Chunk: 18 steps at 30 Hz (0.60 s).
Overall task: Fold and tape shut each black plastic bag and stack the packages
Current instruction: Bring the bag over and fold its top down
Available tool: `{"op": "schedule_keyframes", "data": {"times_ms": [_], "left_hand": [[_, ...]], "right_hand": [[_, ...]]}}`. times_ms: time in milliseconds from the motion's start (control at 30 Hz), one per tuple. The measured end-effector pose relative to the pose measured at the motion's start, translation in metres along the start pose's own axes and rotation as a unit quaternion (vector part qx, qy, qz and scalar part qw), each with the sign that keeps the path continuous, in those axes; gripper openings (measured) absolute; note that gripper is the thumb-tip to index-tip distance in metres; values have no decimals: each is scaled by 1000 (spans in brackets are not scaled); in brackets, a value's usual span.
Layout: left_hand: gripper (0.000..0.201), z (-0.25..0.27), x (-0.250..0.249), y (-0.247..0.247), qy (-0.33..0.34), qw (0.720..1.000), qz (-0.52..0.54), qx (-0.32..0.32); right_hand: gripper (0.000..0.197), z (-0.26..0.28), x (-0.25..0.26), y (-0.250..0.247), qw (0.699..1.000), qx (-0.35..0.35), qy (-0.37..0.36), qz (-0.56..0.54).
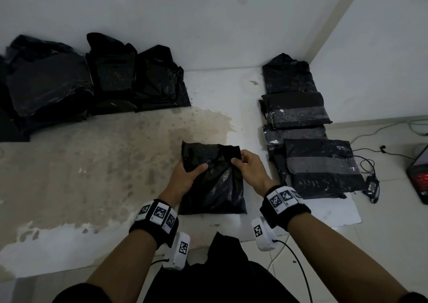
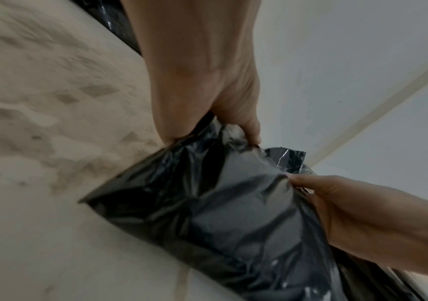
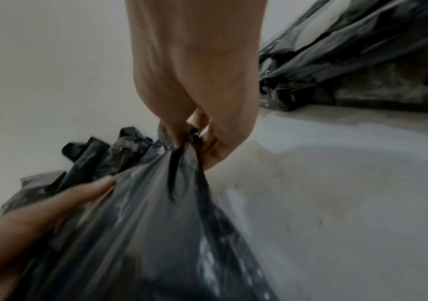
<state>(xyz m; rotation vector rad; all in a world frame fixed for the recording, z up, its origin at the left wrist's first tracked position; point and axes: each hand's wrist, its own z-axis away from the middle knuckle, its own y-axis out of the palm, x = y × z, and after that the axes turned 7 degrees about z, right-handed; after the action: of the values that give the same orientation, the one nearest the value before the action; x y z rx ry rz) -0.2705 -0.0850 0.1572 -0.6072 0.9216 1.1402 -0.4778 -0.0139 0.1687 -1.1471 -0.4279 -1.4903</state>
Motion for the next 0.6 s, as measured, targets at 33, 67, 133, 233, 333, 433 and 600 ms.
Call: {"op": "schedule_keyframes", "data": {"times_ms": [33,67,133,233,333,433,600], "left_hand": [[55,0,0,3,13,1000,5,-17],[51,-1,-1,5,28,999,5,-35],[44,-3,-2,6,57,996,-7,-64],[34,-10,0,-4,71,993,-36,-83],[17,-17,3,-16,54,995,-38,-69],[7,-25,2,-25,70,993,-62,-66],[17,-37,1,-36,61,992,-81,-81]], "right_hand": [[7,0,-1,3,999,-33,-19,34],[9,0,-1,7,996,-62,-37,60],[10,-1,-2,11,989,-102,-63,85],[10,-3,-3,8,987,-125,-48,83],[10,-11,-7,-1,994,-89,-6,67],[22,-16,-5,-9,995,-78,-9,59],[33,-21,3,-20,992,-94,-13,84]]}}
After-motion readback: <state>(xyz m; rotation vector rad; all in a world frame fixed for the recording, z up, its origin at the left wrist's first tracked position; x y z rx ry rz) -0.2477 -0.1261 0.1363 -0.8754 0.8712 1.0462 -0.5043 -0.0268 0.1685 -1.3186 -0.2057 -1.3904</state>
